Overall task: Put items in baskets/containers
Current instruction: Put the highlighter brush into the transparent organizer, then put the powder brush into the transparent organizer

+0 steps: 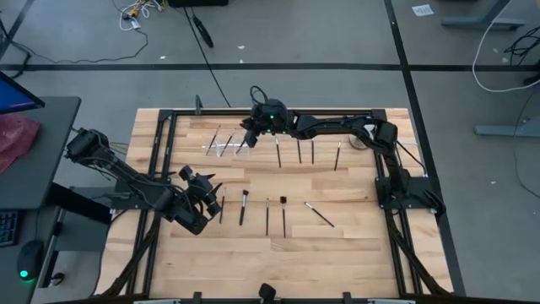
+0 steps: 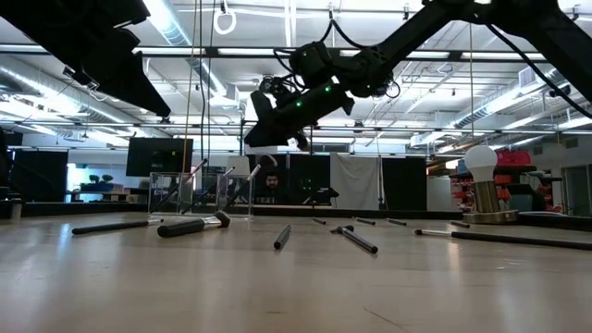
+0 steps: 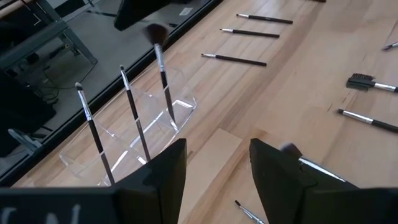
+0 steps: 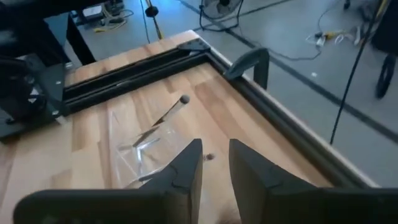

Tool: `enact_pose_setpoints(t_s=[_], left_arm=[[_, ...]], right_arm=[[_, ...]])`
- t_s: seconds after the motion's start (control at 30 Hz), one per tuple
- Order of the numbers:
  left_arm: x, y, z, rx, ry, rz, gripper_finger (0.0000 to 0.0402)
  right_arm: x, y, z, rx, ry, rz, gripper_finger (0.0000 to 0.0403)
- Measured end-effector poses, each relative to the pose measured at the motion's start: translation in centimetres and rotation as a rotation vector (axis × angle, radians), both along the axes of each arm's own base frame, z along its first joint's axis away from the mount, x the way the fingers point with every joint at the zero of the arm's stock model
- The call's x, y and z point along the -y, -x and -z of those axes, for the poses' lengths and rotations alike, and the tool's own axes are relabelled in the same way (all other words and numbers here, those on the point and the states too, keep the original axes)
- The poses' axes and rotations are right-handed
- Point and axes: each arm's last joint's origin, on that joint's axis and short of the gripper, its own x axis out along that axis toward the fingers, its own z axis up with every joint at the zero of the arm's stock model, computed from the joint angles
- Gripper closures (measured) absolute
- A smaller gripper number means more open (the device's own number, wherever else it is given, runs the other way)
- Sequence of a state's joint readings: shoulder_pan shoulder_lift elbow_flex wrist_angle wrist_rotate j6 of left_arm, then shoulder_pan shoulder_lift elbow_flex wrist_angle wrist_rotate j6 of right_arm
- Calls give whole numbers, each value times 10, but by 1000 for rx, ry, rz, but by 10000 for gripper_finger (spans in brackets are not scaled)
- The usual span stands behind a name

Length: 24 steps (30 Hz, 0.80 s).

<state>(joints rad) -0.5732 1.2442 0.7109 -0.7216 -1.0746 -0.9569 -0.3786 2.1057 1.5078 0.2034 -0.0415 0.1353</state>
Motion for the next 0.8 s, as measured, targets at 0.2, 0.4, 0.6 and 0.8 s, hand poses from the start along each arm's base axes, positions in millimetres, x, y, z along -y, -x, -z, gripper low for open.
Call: enact_pose_setpoints(t_s=[0.2, 0.4, 0.6, 0.8], left_arm=[[0, 0, 0, 1, 6, 1, 225], [1, -1, 0, 12, 14, 2, 225], [2, -2, 0, 18, 38, 6, 225], [3, -4, -1, 58, 68, -2, 225]], right_arm=[[-9, 8, -32, 3, 96, -39, 321], [-60, 21, -58, -169, 127, -182, 321], [-143, 25, -47, -366, 181, -278, 327], [-219, 47, 1, -495, 283, -197, 353]])
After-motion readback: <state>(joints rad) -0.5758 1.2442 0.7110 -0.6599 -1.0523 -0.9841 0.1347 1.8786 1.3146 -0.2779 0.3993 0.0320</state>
